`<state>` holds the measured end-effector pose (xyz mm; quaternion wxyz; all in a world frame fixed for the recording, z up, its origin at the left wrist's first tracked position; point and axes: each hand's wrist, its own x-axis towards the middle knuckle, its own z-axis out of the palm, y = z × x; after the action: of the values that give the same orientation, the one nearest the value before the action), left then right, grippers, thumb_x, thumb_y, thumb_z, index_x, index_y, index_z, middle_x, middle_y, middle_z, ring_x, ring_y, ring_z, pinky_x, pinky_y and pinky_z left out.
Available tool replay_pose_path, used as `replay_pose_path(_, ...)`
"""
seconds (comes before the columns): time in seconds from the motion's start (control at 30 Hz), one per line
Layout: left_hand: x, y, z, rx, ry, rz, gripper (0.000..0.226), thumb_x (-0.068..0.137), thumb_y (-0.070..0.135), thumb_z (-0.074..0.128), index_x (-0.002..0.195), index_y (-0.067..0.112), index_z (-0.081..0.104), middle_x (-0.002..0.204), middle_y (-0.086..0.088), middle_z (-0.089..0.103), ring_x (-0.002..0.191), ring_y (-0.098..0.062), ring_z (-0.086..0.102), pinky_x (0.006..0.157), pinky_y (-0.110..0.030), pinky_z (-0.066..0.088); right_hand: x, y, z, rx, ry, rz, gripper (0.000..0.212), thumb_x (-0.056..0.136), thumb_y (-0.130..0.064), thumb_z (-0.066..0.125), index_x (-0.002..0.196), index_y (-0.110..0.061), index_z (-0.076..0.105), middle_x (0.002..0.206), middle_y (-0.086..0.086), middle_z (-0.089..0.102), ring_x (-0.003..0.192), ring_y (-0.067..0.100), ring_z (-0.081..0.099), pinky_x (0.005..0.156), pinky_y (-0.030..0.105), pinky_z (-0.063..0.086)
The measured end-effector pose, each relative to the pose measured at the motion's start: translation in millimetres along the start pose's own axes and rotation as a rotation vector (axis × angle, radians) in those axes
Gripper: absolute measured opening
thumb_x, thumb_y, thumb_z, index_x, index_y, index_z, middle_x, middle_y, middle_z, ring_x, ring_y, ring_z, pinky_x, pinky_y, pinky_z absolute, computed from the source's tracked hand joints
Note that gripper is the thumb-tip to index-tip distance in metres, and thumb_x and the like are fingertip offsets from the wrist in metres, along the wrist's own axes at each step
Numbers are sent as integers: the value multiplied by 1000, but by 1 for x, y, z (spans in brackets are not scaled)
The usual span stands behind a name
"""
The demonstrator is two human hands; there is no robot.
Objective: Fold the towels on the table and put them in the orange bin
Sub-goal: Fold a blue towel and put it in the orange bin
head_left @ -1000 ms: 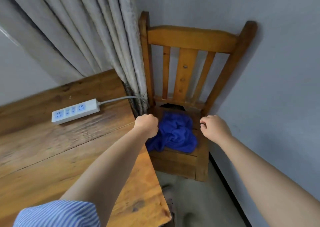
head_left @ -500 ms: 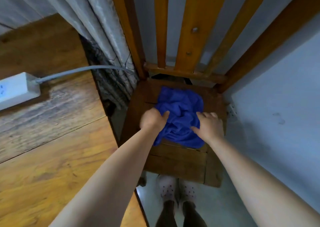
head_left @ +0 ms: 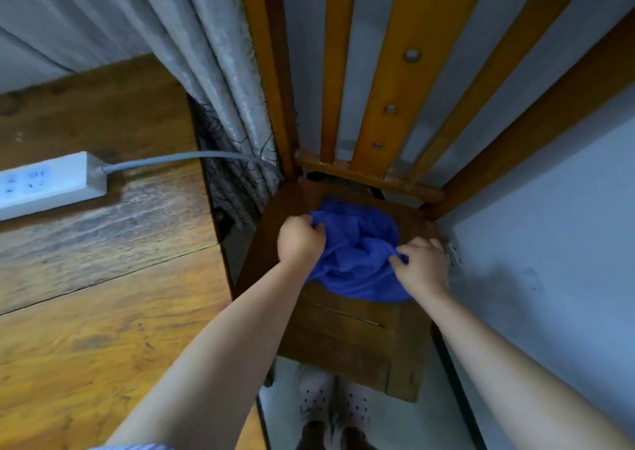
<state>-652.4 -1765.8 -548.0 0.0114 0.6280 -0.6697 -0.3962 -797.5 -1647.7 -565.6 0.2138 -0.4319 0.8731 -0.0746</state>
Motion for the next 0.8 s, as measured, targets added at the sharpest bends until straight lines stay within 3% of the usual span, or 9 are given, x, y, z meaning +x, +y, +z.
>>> replay_pose_path(0.23,-56,56,-130,30,179,128,45,92,20,48,51,17,29,55,1,31,61,-20,38,45,-27,20,-9,-90,-136,137,218,-191,20,84,-19,60,90,-3,70,97,15,64,99,35,49,82,38,39)
replay_pose_path(0.37,-105,65,-224,-102,364,166,38,91,22,50,57,9,40,62,-5,42,68,-22,41,51,-29,21,-35,-169,-214,228,315,-386,19,83,-14,61,86,2,69,91,21,63,94,36,51,78,35,34)
replay_pose_path(0.5,-159,46,-309,-201,593,195,46,90,20,51,49,17,31,52,2,33,67,-23,36,54,-29,12,-79,-250,-261,322,378,-580,18,82,-10,61,80,6,68,85,24,62,89,37,53,74,31,27)
replay_pose_path(0.6,-196,26,-366,-305,708,224,44,89,18,52,50,16,31,51,1,30,63,-22,33,53,-31,19,-113,-312,-280,378,440,-702,16,80,-5,60,76,9,66,81,27,60,85,38,52,69,29,26)
replay_pose_path(0.73,-242,-16,-442,-492,860,281,29,88,16,55,62,4,52,54,-2,35,62,-20,34,57,-30,29,-171,-397,-293,511,490,-842,17,79,-1,59,69,12,62,72,27,54,78,38,52,67,21,24)
replay_pose_path(0.8,-258,-33,-468,-585,916,305,30,89,15,56,59,13,52,54,2,39,60,-16,36,57,-27,31,-195,-428,-294,549,514,-893,17,81,-3,58,73,11,63,74,23,52,79,34,50,68,21,25)
